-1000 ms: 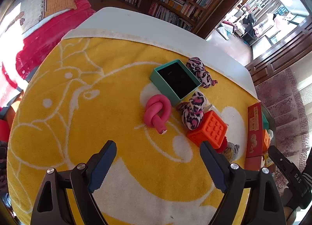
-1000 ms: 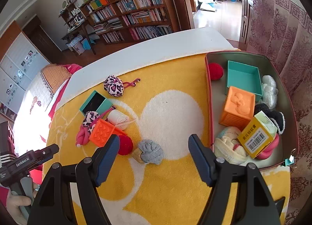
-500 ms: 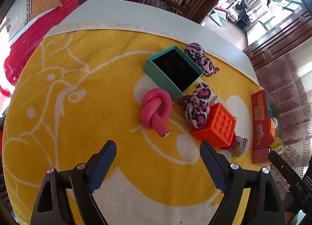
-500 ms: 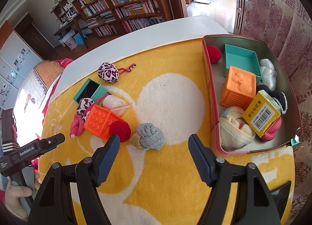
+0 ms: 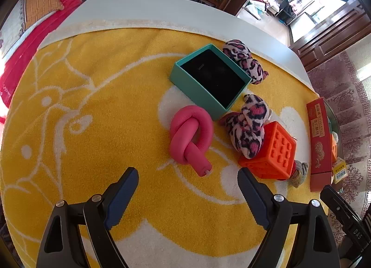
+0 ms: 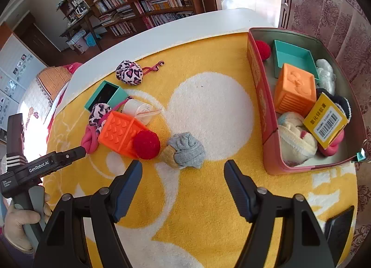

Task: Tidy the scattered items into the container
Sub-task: 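Withdraw both grippers from the tin back over the toys, then grasp the pink knotted tube with the left gripper while the right grasps the grey sock, then carry the grey sock over the red tin with the right gripper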

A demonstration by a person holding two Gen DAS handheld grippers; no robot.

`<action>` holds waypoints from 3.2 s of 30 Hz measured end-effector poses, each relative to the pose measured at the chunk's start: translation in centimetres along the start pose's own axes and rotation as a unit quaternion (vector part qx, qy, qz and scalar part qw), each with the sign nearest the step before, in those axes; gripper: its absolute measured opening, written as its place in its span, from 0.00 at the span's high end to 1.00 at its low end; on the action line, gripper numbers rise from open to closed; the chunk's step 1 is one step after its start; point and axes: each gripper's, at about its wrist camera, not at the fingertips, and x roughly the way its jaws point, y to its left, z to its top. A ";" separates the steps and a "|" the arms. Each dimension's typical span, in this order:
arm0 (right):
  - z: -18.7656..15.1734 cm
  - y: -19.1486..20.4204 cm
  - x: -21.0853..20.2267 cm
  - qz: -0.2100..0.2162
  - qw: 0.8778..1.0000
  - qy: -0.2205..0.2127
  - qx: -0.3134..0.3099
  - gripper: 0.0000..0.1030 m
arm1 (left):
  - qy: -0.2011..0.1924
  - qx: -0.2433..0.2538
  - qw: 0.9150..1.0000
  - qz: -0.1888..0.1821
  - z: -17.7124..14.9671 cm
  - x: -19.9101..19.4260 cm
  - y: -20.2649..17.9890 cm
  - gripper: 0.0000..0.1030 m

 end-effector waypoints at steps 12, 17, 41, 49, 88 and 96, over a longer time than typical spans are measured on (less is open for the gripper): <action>-0.4 0.7 1.8 -0.014 1.000 0.019 -0.013 0.26 | -0.006 0.023 1.000 0.018 1.7 1.3 0.0 0.14; -0.5 0.3 2.3 -0.017 0.999 0.026 -0.009 0.26 | -0.010 0.036 0.999 0.023 2.1 2.1 -0.2 0.14; 1.1 1.0 5.4 -0.027 0.998 0.040 -0.034 0.26 | -0.027 0.039 0.999 0.020 1.9 1.8 1.8 0.52; 1.0 1.4 6.3 -0.028 0.997 0.046 -0.050 0.28 | -0.041 0.024 0.999 0.025 0.1 0.5 1.8 0.52; 3.5 -14.7 -9.2 -0.021 0.994 -0.105 0.032 0.46 | -0.092 0.085 0.992 -0.029 -3.2 -4.8 -15.2 0.52; 4.0 -17.9 -9.9 -0.024 0.993 -0.110 0.041 0.46 | -0.103 0.078 0.991 -0.031 -3.9 -5.2 -17.1 0.52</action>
